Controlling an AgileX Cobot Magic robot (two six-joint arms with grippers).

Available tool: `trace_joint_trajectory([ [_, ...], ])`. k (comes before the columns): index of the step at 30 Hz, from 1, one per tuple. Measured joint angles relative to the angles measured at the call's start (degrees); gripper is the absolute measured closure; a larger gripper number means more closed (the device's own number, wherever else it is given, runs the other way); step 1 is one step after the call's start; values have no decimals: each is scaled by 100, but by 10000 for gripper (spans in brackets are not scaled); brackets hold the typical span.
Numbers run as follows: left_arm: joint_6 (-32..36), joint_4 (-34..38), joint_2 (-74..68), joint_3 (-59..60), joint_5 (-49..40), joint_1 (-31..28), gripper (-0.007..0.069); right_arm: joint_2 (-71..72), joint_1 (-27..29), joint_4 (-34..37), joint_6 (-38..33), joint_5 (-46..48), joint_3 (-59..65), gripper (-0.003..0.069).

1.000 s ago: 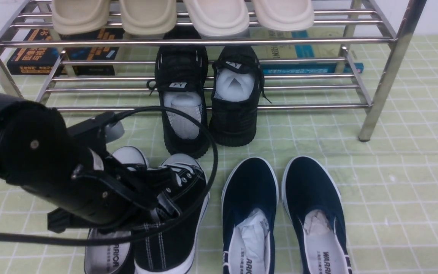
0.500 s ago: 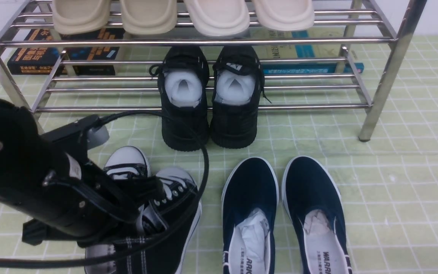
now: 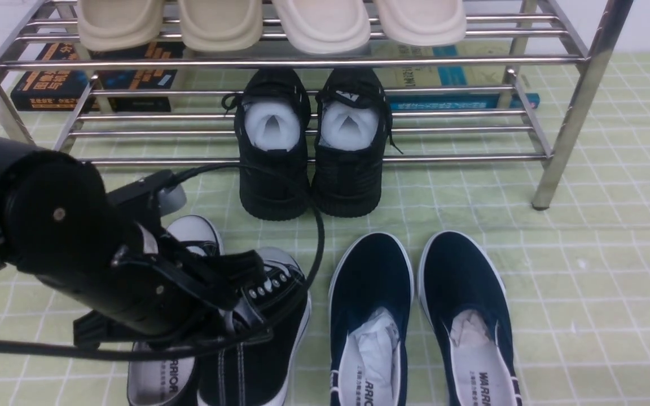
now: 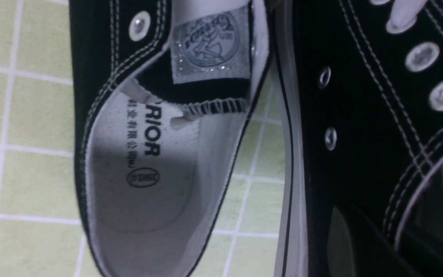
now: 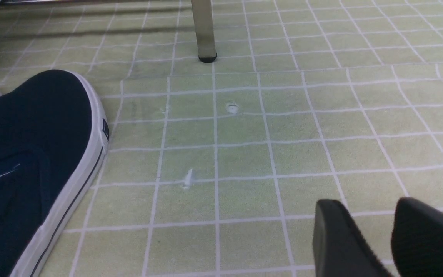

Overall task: Take the shoes off the shelf with your hand from the green coffee tablecloth.
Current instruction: 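Set the held shoe down on the floor in front of the rack with the left gripper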

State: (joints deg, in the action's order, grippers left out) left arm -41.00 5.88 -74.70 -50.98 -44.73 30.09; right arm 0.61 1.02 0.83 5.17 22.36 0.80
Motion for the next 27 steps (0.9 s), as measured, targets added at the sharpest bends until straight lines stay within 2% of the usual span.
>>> trace_joint_trajectory([
  [8, -363, -217, 0, 0, 271, 0, 598, 0, 0, 0, 0, 0, 0, 418],
  [21, -399, -249, 707, 0, 339, 0, 589, 0, 0, 0, 0, 0, 0, 418],
  [27, -399, -370, 451, 0, 441, 0, 584, 0, 0, 0, 0, 0, 0, 418],
])
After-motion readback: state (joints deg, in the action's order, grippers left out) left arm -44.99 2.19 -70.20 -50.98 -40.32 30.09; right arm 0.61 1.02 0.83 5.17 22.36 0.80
